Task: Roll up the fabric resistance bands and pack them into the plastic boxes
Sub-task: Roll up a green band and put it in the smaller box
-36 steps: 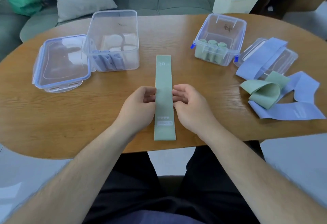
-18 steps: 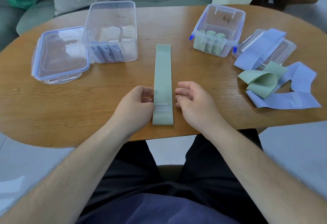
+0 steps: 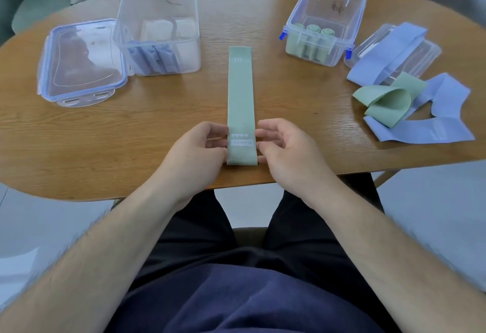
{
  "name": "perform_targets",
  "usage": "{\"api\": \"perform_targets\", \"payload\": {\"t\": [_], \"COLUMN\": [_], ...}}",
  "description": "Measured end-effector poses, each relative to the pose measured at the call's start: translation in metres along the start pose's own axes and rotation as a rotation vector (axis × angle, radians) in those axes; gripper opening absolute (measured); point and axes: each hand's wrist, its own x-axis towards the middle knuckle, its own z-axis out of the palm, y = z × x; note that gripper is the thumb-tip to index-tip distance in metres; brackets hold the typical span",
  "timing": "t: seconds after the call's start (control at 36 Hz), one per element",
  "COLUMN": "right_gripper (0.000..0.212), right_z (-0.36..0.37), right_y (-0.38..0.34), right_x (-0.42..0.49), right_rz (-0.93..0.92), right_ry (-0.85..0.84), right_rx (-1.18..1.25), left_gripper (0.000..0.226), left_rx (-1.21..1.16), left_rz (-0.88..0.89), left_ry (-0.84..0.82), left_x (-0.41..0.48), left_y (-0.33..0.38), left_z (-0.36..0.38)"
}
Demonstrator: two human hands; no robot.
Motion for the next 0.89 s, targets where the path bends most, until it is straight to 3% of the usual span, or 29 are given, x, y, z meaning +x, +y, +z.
{"api": "perform_targets", "payload": {"t": [0.25,0.33,0.47,0.58,0.89], "right_gripper": [0.034,0.040,0.020,0.012,0.005], "right_z": [-0.002,-0.003,-0.017,-0.019,-0.018], "right_y": [-0.001,0.000,-0.003,0.000,0.009], "right_x": [-0.007,-0.007,-0.007,-0.002,0.010], "right_rz": [-0.012,-0.048,-0.271,-0.454,-0.538], "right_ry": [0.001,-0.044,-0.064,-0.138,-0.231], "right_rx": [-0.063,-0.139,-0.327,-0.437,-0.558], "left_gripper": [0.036,0.031,0.018,0.023,0.007], "left_rx": [0.016,0.138,0.494,0.595,0.730], "left_rz": [0.054,0.097,0.392,0.681,0.852], "left_ry": [-0.026,-0.024,0.039,-0.082,-0.168], "left_x": [-0.005,-0.005,0.001,0.006,0.021], "left_y": [-0.006,-0.007,-0.012,-0.016,-0.021], "left_z": [-0.002,-0.001,-0.008,-0.010,-0.012]}}
